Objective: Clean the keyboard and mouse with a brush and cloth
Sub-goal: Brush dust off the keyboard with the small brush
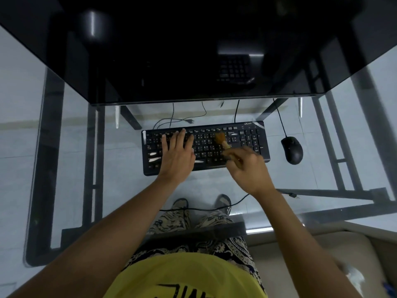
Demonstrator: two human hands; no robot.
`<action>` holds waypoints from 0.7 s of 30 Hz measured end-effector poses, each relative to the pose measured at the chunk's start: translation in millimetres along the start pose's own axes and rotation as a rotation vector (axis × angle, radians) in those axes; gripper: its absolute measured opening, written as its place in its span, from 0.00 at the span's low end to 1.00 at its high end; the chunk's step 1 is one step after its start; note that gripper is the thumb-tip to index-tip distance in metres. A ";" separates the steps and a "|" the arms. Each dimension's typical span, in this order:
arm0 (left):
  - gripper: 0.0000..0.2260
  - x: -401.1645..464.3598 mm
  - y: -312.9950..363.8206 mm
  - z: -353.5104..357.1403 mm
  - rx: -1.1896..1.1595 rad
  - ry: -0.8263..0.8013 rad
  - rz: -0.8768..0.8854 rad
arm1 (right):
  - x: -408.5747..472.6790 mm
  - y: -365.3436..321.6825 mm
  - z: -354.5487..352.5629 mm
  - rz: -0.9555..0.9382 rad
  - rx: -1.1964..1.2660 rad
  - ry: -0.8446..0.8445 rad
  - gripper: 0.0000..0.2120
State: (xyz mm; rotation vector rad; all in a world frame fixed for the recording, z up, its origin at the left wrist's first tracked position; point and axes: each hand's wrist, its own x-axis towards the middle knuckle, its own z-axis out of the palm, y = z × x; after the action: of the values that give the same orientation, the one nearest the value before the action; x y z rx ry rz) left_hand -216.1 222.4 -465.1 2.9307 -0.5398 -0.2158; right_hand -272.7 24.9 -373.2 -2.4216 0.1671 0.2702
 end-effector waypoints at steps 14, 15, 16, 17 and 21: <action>0.23 7.8 41.2 10.0 -0.002 -0.093 0.115 | 2.0 32.1 -19.5 0.067 -0.075 -0.086 0.10; 0.24 8.5 43.5 9.8 -0.003 -0.095 0.104 | 2.2 30.3 -20.1 0.014 -0.049 -0.018 0.10; 0.24 9.2 45.6 10.0 -0.003 -0.097 0.093 | 2.1 27.6 -20.2 -0.032 -0.044 0.005 0.10; 0.24 9.9 47.9 10.1 -0.003 -0.096 0.082 | 2.6 27.5 -18.9 -0.065 -0.066 -0.019 0.11; 0.23 9.1 57.3 9.0 -0.007 -0.080 0.021 | 9.6 39.0 -27.4 -0.006 -0.159 -0.242 0.09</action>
State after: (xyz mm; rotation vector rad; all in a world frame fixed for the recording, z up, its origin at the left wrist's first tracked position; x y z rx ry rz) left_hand -228.7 165.1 -464.9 2.9181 -0.5793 -0.3324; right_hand -266.8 -22.9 -379.4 -2.5201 0.0301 0.5901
